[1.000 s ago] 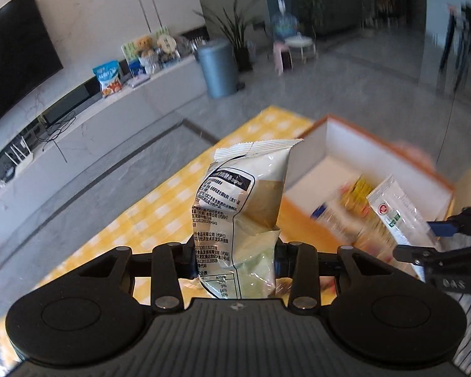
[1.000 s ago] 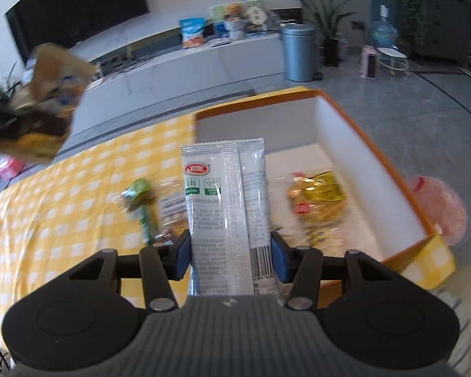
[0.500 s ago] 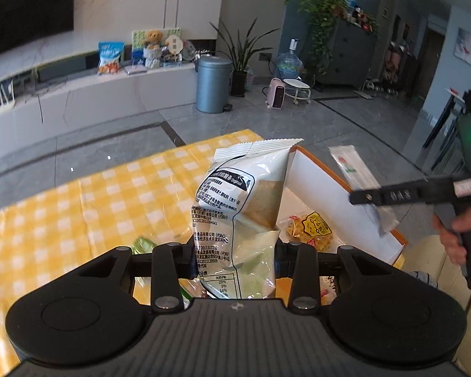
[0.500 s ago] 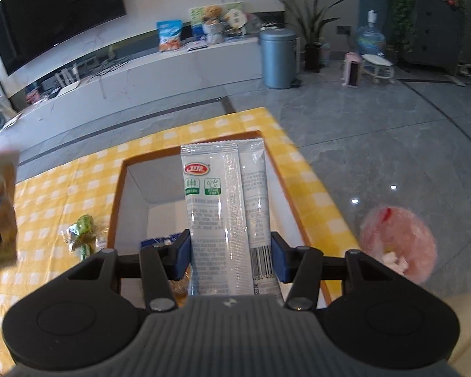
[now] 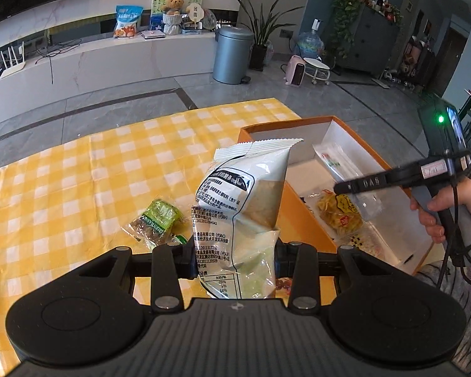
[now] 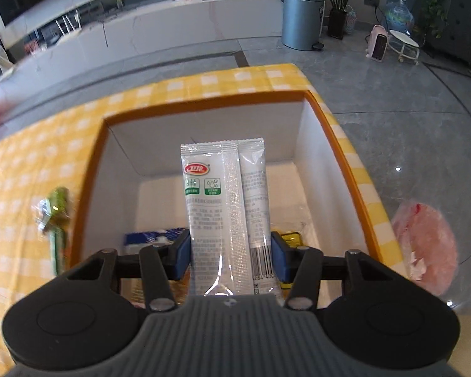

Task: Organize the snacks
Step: 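Open the right tool to drop the white packet into the box, then lower the white-and-green chip bag into the box with the left tool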

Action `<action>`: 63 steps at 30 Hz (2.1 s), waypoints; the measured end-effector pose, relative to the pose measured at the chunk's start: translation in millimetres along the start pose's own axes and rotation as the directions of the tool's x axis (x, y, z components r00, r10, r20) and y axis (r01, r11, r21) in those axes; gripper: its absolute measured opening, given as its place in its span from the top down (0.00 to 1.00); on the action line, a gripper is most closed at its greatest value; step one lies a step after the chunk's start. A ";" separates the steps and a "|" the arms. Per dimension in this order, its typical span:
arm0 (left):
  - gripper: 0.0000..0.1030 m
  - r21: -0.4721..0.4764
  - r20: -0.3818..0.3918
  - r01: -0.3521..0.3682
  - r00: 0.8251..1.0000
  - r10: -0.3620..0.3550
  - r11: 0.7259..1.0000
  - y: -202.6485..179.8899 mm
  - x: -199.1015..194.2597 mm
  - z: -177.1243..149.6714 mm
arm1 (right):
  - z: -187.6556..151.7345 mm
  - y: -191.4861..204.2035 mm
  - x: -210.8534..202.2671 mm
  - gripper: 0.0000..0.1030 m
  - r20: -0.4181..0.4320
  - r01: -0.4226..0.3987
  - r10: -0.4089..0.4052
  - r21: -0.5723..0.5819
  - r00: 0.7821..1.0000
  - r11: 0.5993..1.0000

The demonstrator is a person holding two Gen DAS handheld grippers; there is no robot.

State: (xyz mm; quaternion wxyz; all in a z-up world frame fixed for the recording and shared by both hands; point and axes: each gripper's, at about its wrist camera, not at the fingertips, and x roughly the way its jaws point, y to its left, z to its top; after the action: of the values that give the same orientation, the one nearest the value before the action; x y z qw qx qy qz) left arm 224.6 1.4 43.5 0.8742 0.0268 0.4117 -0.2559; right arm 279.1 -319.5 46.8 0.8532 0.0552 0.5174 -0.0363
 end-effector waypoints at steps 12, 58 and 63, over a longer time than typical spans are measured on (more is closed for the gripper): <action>0.57 -0.026 -0.058 0.034 0.998 -0.035 0.999 -2.8 18.6 -13.5 | 0.7 6.2 24.6 0.24 -0.062 0.007 -0.008 -0.004 0.998 1.000; 0.43 0.525 -0.036 -0.112 0.987 0.154 0.844 -202.3 184.4 64.7 | -28.0 -105.9 -64.5 0.16 0.174 0.031 -0.047 0.095 0.984 0.995; 0.11 0.611 0.046 -0.166 0.983 0.175 0.774 -212.2 190.3 56.5 | -27.4 -111.1 -52.2 0.16 0.135 0.034 -0.047 0.099 0.990 0.994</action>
State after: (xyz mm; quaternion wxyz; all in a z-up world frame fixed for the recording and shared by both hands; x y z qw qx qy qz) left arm 265.8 -278.1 -24.0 0.8350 0.3475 0.3083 -0.2950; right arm 217.7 -425.8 74.3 0.8822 0.0832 0.4562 -0.0825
